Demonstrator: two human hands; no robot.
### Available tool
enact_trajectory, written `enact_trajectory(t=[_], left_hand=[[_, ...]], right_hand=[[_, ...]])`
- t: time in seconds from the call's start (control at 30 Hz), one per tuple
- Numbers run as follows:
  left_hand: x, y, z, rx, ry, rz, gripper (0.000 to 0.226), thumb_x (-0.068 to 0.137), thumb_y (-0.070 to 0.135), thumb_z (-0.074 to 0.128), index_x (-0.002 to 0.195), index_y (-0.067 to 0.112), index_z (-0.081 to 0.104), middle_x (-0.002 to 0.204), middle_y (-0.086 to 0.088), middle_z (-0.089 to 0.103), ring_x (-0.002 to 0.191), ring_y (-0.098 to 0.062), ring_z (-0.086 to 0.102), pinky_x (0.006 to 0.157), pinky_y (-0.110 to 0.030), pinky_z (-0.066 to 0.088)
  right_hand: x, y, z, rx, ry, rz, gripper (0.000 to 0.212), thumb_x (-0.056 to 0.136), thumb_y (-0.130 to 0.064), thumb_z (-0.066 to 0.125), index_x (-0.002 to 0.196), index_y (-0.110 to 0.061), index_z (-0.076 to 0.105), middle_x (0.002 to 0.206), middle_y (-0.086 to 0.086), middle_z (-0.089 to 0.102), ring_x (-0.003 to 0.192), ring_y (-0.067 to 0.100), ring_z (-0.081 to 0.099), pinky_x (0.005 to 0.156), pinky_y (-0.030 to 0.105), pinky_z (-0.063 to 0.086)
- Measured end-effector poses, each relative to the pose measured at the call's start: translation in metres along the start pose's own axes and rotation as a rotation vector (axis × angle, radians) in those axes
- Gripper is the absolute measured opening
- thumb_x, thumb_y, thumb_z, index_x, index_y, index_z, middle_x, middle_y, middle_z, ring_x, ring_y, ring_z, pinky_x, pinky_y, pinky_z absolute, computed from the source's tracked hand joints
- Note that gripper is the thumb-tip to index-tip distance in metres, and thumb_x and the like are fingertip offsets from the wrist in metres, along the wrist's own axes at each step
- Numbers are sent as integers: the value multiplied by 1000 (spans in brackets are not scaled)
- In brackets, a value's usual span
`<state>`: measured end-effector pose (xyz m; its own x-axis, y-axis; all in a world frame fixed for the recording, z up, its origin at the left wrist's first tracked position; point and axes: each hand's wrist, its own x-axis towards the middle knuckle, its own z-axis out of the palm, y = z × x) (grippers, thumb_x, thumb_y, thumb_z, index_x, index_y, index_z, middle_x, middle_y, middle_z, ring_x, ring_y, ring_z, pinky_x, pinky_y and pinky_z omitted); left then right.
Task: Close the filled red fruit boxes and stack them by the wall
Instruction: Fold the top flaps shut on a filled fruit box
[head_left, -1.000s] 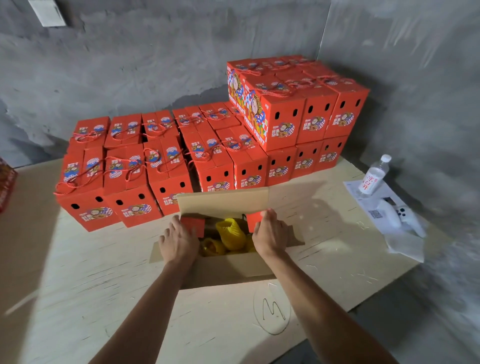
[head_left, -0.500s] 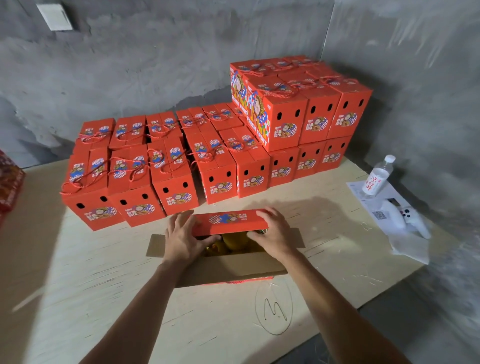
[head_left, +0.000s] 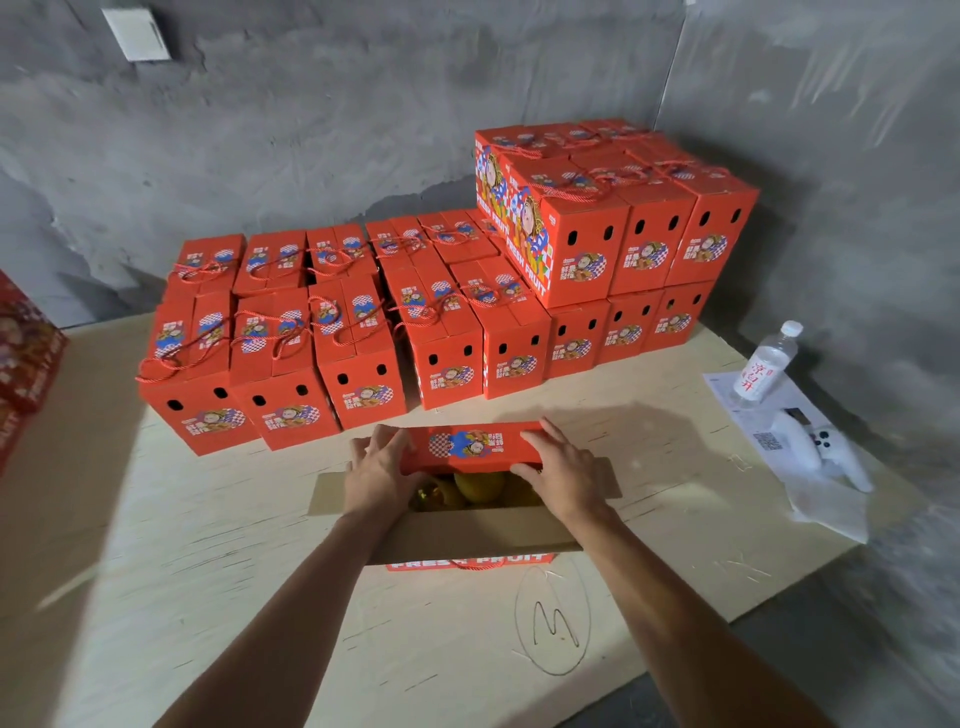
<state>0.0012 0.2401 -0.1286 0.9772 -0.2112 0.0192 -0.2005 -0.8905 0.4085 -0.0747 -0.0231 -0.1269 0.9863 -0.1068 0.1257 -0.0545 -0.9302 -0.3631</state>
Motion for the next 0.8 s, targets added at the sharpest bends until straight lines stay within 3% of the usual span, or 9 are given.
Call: enact_trajectory(t=[0.13,0.23,0.33,0.43,0.53,0.6,0.67,0.73,0.8], left_hand=[[-1,2,-3,47,11,-6,55,88,48,75,134,29,52,140,-2,45,129,-27,37,98,-48,52],[-5,1,-3,68,26,-1,59,89,52,73,139,30,49,140,-2,45,130,-27,36,96,-46,53],[-7,1,-3,94,20,6,60,90,54,70,140,31,47,140,-3,44,130,-27,37,97,-45,54],[-8,2,-6,155,7,38,60,92,54,67,143,31,43,143,-6,43,132,-30,38,104,-49,50],[-8,8,-14,339,-33,58,64,94,64,58,146,32,39,148,-8,42,139,-33,38,119,-61,29],[-12,11,-22,471,-47,18,70,93,73,49,149,33,38,153,-8,40,147,-34,33,121,-69,1],[-17,8,-33,575,-52,-87,75,92,73,49,152,30,36,161,-11,32,153,-37,22,117,-71,-9],[-24,1,-45,460,9,-199,77,94,60,59,155,23,29,165,-16,22,152,-43,19,119,-70,11],[-29,-6,-53,2,147,-243,74,93,48,70,150,19,34,153,-14,40,130,-35,50,102,-49,49]], right_hand=[[19,2,-36,-318,-202,-24,68,92,-67,60,144,-26,47,147,-3,53,121,21,63,99,39,52],[36,1,-68,-475,-222,81,53,88,-75,58,107,-25,63,98,-3,71,97,22,70,80,31,50],[36,-4,-75,78,-265,123,50,98,-64,52,84,-18,65,65,-4,69,65,15,73,61,27,49],[22,-14,-57,416,-371,91,41,106,-50,48,105,-17,71,89,-5,77,83,11,74,75,26,56],[0,-7,-15,250,-134,-117,10,101,-16,63,108,-14,70,108,-8,65,98,8,60,80,22,50],[-8,-1,3,276,44,-154,9,96,-9,68,105,-11,69,104,-6,63,96,8,57,81,21,50],[-9,1,8,329,100,-178,10,94,-7,71,103,-10,70,100,-4,63,93,5,56,81,17,48],[-6,3,8,355,90,-180,10,93,-7,72,103,-9,69,100,-5,63,93,-4,53,81,7,43],[-7,3,9,359,95,-174,10,93,-8,72,103,-8,69,101,-4,64,94,-7,52,80,4,42]])
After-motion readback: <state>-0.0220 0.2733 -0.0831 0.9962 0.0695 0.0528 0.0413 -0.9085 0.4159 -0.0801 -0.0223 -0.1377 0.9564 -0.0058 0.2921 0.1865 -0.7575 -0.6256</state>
